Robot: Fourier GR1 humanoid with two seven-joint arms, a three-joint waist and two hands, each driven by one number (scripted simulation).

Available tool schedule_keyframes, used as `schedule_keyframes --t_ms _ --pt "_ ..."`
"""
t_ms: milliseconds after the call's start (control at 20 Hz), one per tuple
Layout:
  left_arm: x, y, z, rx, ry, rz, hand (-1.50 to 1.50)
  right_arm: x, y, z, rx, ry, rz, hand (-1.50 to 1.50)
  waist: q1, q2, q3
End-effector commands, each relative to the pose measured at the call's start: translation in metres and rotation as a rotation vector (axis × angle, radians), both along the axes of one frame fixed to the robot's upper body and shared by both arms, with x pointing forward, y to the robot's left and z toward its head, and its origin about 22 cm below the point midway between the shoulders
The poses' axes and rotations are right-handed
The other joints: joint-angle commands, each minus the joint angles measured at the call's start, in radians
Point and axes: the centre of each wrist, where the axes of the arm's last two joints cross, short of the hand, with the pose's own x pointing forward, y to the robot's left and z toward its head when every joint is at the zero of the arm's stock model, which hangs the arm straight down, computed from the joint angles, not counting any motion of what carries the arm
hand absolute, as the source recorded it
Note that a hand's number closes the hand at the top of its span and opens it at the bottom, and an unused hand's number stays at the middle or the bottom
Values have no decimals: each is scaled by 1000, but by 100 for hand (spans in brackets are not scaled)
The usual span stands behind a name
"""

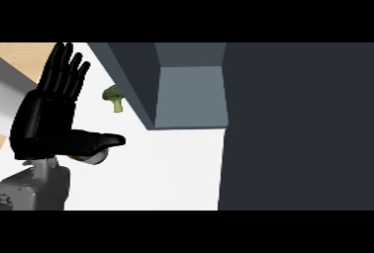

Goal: Pick up the wine, place it into the cabinet and close the cabinet

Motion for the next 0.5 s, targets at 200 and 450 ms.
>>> schedule_keyframes --t_ms 200,450 --pt "-2 -33 49 -73 62 -20 -150 -46 -2 41 15 39 86 -150 12 -2 -1" --pt "-17 -51 65 -44 66 -24 -150 -72 7 63 -8 42 89 -150 11 -4 -2"
